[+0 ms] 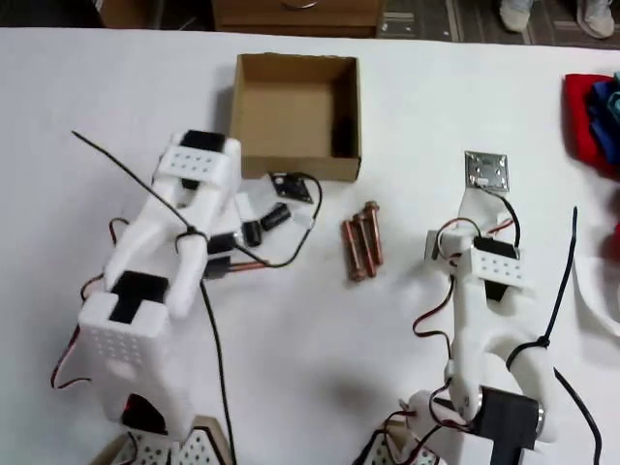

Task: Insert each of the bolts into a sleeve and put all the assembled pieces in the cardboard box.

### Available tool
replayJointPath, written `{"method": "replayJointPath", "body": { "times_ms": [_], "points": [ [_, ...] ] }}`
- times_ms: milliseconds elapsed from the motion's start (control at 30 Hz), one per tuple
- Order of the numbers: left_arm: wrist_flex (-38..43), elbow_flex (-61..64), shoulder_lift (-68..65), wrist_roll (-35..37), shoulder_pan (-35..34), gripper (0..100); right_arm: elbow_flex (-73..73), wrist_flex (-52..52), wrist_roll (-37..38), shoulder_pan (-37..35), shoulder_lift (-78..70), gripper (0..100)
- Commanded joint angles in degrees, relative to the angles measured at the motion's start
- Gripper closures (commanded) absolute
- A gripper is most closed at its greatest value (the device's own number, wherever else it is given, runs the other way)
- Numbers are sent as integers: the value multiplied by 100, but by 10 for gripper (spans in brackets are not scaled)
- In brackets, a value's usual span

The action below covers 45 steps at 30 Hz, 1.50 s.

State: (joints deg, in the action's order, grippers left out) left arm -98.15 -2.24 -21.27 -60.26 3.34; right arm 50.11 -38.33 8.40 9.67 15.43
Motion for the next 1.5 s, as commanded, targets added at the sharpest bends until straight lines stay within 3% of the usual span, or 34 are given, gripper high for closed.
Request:
{"method": "replayJointPath", "body": {
  "times_ms": [0, 200, 400, 467, 567, 767, 867, 1267, 1467],
  "points": [
    [176, -198, 18, -97, -70, 970, -35, 57, -44, 40, 136, 978],
    [501, -198, 18, 870, -158, 828, -35, 57, -44, 48, 136, 978],
    [651, -242, 35, 1046, -211, 855, -26, 57, -44, 66, 127, 978],
    [624, -224, 79, 1407, -167, 880, -26, 57, -44, 66, 127, 978],
    [396, -259, 70, 3112, 9, 914, -26, 75, -44, 40, 127, 978],
    [44, -259, 70, 8730, 360, 908, -26, 84, -44, 31, 127, 978],
    [-79, -207, 35, 10620, 519, 886, -26, 84, -44, 31, 127, 978],
    [-88, -207, 18, 11587, 264, 697, -26, 84, -44, 31, 127, 978],
    [-79, -198, 9, 12070, 149, 683, -26, 92, -44, 31, 127, 978]
  ]
}}
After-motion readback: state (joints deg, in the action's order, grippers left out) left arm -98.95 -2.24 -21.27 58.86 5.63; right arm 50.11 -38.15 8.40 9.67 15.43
